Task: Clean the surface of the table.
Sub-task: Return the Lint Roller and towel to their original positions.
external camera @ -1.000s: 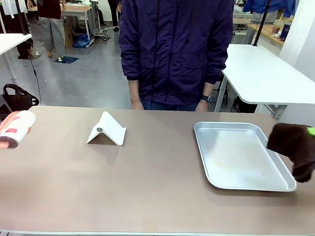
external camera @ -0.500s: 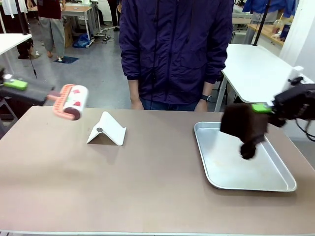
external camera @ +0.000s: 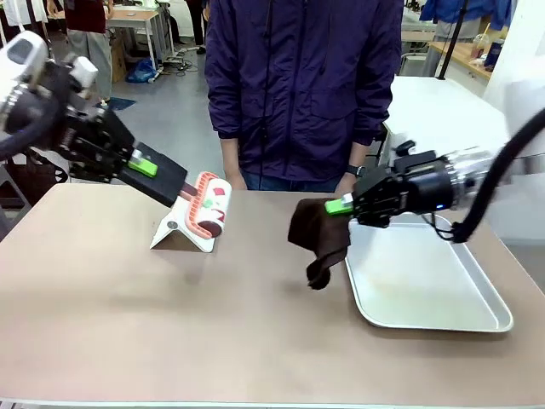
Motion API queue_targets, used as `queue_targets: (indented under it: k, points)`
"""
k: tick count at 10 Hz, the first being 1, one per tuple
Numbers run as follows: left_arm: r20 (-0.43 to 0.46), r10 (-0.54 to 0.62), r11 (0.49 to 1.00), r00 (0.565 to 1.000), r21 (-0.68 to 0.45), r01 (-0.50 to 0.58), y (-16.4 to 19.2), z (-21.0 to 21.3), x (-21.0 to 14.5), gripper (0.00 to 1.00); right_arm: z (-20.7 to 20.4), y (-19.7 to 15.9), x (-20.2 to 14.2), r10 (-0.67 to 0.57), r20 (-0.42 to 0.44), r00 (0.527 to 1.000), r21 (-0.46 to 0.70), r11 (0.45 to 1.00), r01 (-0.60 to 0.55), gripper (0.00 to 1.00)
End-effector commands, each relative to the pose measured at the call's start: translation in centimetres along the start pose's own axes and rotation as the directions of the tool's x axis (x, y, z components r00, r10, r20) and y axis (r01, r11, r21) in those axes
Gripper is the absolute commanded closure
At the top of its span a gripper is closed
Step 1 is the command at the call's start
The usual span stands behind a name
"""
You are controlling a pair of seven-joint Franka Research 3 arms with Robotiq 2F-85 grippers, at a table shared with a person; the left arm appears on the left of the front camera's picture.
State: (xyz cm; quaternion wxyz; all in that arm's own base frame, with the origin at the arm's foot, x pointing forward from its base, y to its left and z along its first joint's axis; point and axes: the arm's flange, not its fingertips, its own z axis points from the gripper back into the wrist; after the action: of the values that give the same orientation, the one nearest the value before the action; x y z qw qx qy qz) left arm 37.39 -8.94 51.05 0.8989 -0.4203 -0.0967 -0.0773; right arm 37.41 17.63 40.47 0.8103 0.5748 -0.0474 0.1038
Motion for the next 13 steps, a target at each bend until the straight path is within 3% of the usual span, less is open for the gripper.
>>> queue_targets:
  k: [1, 4, 8, 9, 13]
  points:
    - [0.021, 0.013, 0.996, 1.0, 0.085, -0.015, 0.1, -1.5, 2.0, 0.78, -3.0, -2.3, 3.4, 0.05, 0.058, 0.997, -0.072, 0.996, -0.046, 0.9]
    - [-0.002, 0.076, 0.988, 0.997, 0.133, -0.075, 1.7, -4.4, 5.0, 0.78, -5.8, -6.2, 6.2, 0.126, 0.156, 0.98, -0.161, 0.982, -0.101, 0.9]
    - [-0.014, 0.117, 0.976, 0.993, 0.186, -0.113, 4.4, -6.3, 8.4, 0.78, -5.4, -9.3, 8.1, -0.022, 0.101, 0.995, -0.191, 0.981, 0.041, 0.9]
    - [-0.002, 0.079, 0.985, 0.997, 0.153, -0.078, 4.1, -6.0, 6.5, 0.78, -5.6, -9.3, 7.2, 0.047, 0.125, 0.991, -0.203, 0.979, -0.021, 0.9]
    - [-0.002, 0.079, 0.985, 0.997, 0.153, -0.078, 4.1, -6.0, 6.5, 0.78, -5.6, -9.3, 7.2, 0.047, 0.125, 0.991, -0.203, 0.979, -0.021, 0.9]
